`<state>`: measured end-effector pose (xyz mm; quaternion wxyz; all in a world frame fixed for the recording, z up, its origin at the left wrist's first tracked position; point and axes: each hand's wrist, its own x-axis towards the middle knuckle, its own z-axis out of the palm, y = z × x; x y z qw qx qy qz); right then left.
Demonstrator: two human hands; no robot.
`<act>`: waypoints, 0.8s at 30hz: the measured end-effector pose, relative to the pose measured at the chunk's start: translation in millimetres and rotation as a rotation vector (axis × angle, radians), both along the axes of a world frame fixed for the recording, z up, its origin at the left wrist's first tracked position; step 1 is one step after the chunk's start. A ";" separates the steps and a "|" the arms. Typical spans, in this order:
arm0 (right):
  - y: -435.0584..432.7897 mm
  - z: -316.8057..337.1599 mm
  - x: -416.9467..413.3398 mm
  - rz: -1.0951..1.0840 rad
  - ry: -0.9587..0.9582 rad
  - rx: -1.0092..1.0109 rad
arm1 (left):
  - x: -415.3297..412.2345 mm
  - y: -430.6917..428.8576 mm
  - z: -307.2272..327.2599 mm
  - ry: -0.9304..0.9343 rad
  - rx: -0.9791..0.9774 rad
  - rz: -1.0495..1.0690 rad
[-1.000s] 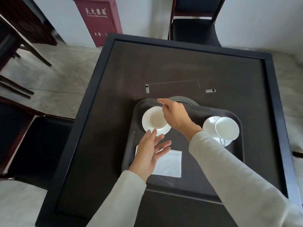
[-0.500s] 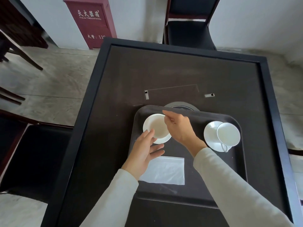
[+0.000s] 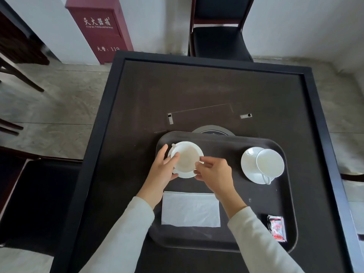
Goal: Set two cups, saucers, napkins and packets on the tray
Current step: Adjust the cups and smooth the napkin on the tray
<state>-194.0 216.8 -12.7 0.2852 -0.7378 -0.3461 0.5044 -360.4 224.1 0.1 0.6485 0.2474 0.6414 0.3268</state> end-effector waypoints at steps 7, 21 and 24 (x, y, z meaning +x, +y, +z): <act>-9.5 -3.2 0.5 0.235 -0.104 -0.064 | -0.1 -4.2 -9.4 0.021 0.073 0.035; -15.5 -2.6 2.1 0.334 -0.055 0.088 | 11.9 -23.8 -14.9 0.066 0.103 -0.036; -15.0 -2.6 1.3 0.334 -0.067 0.105 | 11.6 -25.2 -16.7 0.065 0.115 -0.033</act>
